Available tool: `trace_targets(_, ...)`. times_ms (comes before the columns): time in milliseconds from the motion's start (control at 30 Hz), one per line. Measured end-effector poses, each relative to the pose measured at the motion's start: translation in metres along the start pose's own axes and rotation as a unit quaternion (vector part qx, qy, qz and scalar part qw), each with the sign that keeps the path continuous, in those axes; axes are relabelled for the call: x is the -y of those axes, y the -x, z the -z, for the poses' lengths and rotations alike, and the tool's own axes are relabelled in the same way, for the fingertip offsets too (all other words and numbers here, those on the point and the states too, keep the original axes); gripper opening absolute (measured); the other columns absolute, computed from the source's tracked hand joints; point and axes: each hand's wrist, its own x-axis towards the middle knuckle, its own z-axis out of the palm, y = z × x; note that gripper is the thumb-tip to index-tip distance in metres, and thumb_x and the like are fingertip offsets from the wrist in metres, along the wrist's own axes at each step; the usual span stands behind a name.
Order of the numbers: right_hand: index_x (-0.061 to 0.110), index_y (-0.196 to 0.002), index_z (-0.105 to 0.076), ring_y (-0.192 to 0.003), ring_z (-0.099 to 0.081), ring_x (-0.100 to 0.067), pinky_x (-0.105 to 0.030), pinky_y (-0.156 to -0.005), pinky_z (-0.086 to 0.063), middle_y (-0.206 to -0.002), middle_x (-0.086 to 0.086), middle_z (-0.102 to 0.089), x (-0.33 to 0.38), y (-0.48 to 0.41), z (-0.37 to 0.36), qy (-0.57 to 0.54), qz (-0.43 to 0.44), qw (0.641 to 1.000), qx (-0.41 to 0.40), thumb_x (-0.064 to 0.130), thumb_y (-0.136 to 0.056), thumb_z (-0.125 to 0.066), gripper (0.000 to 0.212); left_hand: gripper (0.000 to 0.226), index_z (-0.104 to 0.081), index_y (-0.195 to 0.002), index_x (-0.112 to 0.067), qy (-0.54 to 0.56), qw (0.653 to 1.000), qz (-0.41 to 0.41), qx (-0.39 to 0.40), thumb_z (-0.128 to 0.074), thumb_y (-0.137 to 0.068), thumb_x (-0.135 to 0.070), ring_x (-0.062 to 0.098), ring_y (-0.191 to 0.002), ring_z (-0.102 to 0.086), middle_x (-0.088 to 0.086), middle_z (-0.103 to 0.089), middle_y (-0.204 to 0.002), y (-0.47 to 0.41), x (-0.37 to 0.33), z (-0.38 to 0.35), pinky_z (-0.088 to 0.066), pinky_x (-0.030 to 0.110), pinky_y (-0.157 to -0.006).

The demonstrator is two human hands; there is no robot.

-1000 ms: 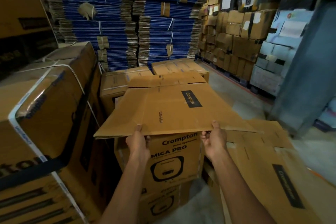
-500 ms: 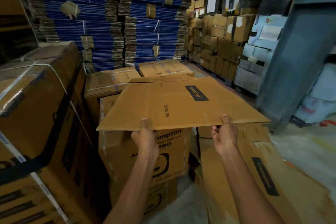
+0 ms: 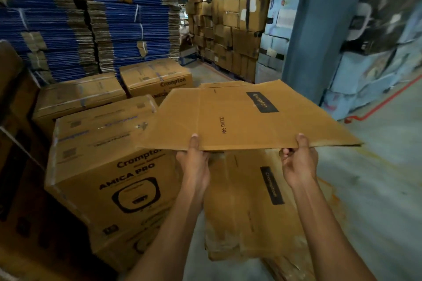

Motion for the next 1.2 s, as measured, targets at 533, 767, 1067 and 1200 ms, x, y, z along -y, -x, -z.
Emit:
trace_targets(533, 0.011, -0.09, -0.052, -0.042, -0.047, -0.011, -0.023, -0.039, -0.04, -0.055, 0.002, -0.051, -0.073, -0.091, 0.194, 0.089, -0.138, 0.982, -0.089, 0.027, -0.104, -0.057, 0.022, 0.049, -0.045, -0.145, -0.014, -0.091, 0.974, 0.175, -0.107, -0.062, -0.1, -0.011, 0.01, -0.051, -0.047, 0.002, -0.057, -0.089, 0.025, 0.19, 0.042, -0.043, 0.018, -0.041)
trace_targets(767, 0.01, -0.101, -0.057, -0.045, -0.05, -0.011, -0.021, -0.04, -0.042, -0.077, -0.004, -0.055, -0.15, -0.118, 0.268, 0.144, -0.23, 0.954, -0.125, 0.033, -0.106, -0.053, 0.024, 0.032, -0.058, -0.122, -0.014, -0.118, 0.934, 0.301, -0.154, -0.072, -0.095, -0.023, 0.006, -0.045, -0.037, -0.002, -0.047, -0.066, 0.005, 0.278, 0.116, -0.035, 0.018, -0.038)
trace_targets(1067, 0.007, -0.094, -0.059, -0.059, -0.052, -0.018, -0.017, -0.042, -0.048, -0.07, -0.011, -0.056, -0.205, -0.133, 0.299, 0.194, -0.305, 0.912, -0.195, 0.022, -0.102, -0.061, 0.017, 0.016, -0.057, -0.106, -0.003, -0.069, 0.893, 0.365, -0.253, -0.068, -0.096, -0.01, 0.018, -0.072, -0.056, 0.011, -0.055, -0.084, -0.014, 0.334, 0.155, -0.063, 0.031, -0.064)
trace_targets(1200, 0.007, -0.114, -0.068, -0.062, -0.054, -0.012, -0.013, -0.051, -0.049, -0.074, -0.009, -0.055, -0.217, -0.128, 0.313, 0.153, -0.327, 0.919, -0.157, -0.005, -0.099, -0.051, 0.026, 0.043, -0.051, -0.133, -0.01, -0.016, 0.898, 0.378, -0.225, -0.068, -0.097, -0.026, 0.032, -0.105, -0.061, 0.018, -0.058, -0.121, -0.012, 0.342, 0.165, -0.057, 0.044, -0.091)
